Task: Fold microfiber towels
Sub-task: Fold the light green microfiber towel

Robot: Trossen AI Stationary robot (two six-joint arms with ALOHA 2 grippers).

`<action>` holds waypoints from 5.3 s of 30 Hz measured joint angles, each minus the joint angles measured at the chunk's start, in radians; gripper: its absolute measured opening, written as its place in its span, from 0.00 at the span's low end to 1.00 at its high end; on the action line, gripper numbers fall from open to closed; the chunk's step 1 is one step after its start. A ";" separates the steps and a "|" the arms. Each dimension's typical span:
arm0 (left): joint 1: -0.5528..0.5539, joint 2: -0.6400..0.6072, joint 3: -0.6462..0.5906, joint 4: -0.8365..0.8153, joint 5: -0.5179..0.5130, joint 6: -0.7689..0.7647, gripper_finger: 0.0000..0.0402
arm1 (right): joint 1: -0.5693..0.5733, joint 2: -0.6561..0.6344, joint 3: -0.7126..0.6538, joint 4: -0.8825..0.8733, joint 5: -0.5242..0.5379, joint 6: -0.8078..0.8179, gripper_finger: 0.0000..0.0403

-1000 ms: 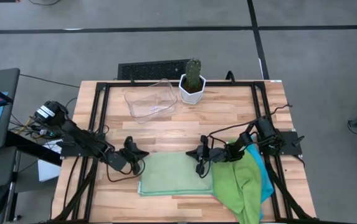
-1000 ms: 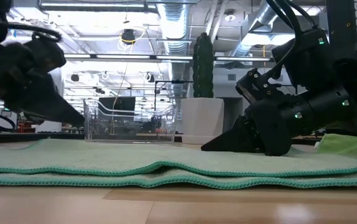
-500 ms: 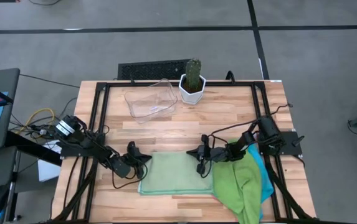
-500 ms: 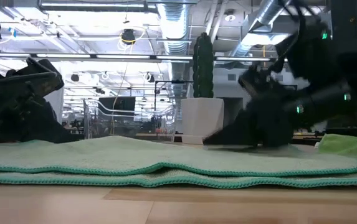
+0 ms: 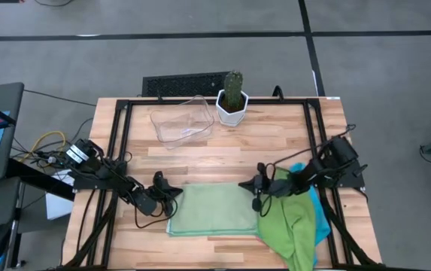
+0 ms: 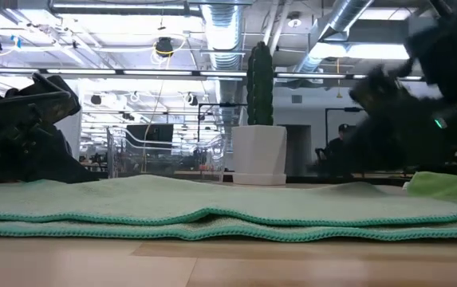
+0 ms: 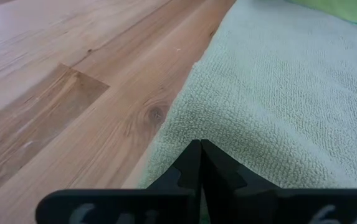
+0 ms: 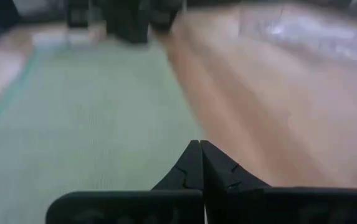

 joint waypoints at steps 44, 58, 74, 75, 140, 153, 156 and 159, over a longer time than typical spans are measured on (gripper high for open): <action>0.013 -0.169 -0.002 -0.145 -0.089 0.052 0.00 | 0.020 0.187 -0.007 0.180 0.078 0.078 0.04; 0.015 -0.012 0.000 -0.060 -0.100 -0.023 0.00 | 0.032 0.044 -0.057 0.164 0.087 0.021 0.04; 0.015 -0.010 0.000 -0.054 -0.109 -0.021 0.00 | -0.164 0.057 0.394 -0.195 -0.393 -0.309 0.03; 0.015 -0.010 0.000 -0.055 -0.110 -0.023 0.00 | -0.176 0.090 0.419 -0.195 -0.417 -0.325 0.03; 0.249 0.069 0.028 0.225 0.202 0.343 0.00 | -0.209 -0.094 0.077 -0.040 -0.402 -0.130 0.02; 0.249 0.071 0.027 0.227 0.197 0.359 0.00 | -0.157 0.138 -0.025 0.177 -0.246 -0.016 0.02; 0.248 0.071 0.027 0.227 0.197 0.359 0.00 | -0.156 0.208 -0.027 0.263 -0.223 -0.027 0.02; 0.248 0.071 0.027 0.227 0.196 0.358 0.00 | -0.149 0.246 -0.036 0.336 -0.204 -0.031 0.02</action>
